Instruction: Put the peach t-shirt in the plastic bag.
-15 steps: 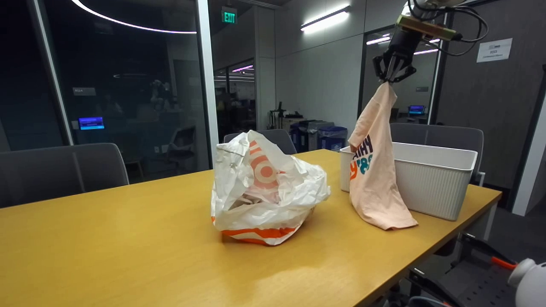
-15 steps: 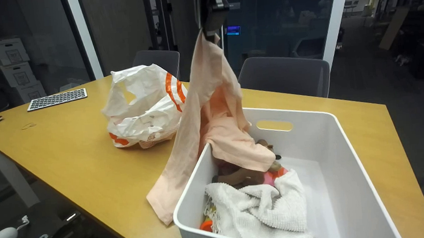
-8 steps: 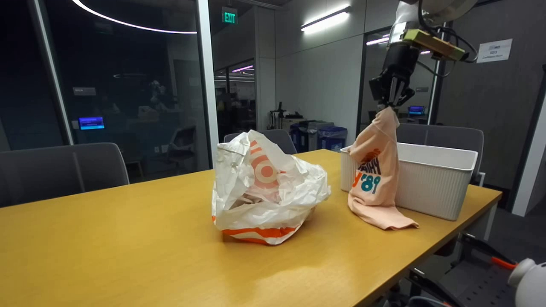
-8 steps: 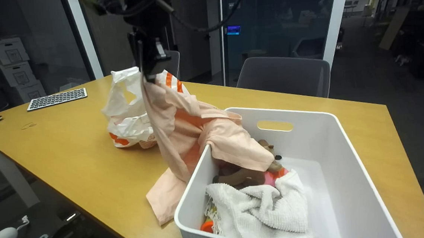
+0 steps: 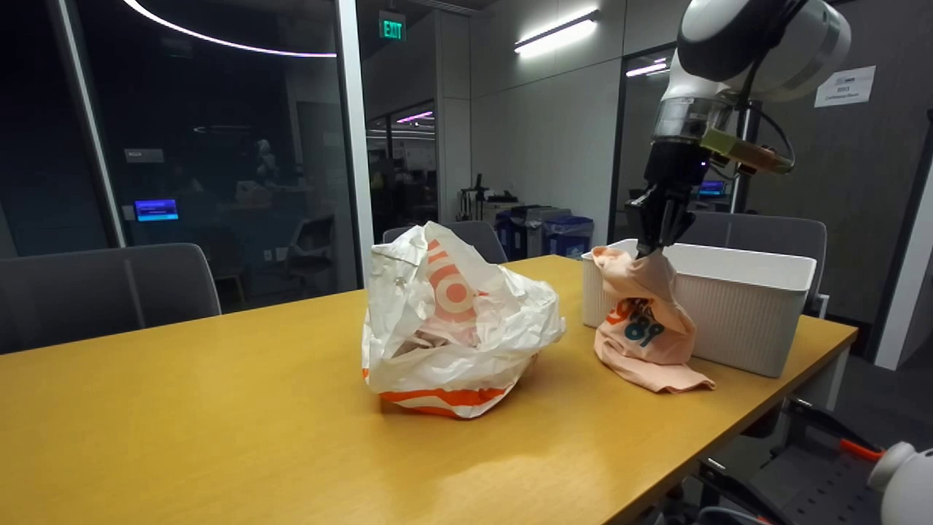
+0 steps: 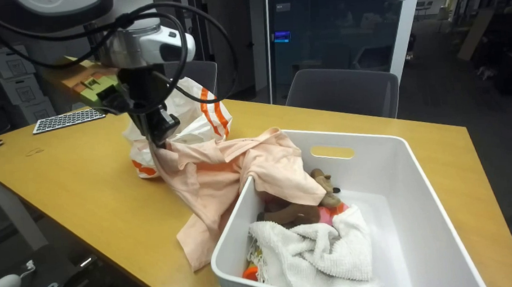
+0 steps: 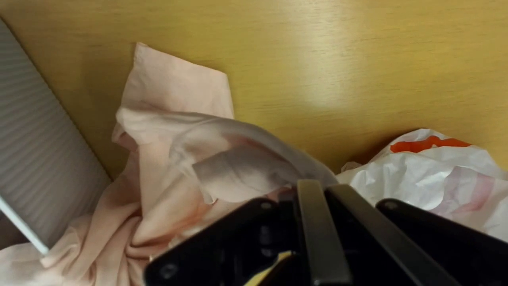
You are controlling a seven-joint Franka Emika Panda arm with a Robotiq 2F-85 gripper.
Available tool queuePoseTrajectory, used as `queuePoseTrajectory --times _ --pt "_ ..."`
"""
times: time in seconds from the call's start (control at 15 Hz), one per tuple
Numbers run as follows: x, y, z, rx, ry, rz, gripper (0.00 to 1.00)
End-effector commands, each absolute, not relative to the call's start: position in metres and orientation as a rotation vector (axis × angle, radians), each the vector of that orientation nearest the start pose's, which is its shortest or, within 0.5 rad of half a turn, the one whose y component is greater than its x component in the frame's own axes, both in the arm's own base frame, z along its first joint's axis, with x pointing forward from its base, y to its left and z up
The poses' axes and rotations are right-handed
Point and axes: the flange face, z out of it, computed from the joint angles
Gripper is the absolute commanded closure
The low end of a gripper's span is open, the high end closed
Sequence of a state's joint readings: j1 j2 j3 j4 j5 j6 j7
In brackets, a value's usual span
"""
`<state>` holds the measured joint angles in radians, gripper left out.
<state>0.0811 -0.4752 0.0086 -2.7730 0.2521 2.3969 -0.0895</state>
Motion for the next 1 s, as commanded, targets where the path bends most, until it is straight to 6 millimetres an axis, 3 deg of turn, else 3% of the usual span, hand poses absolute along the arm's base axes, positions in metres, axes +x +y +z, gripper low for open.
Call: queuePoseTrajectory --times 0.0,0.2,0.67,0.93 --pt "0.374 0.054 0.368 -2.946 -0.095 -0.270 0.99" --pt "0.384 0.065 0.369 -2.957 -0.164 -0.403 0.99" --pt "0.393 0.059 0.299 -3.131 -0.275 -0.272 0.99" --pt "0.401 0.041 0.275 -3.215 -0.285 -0.345 0.99"
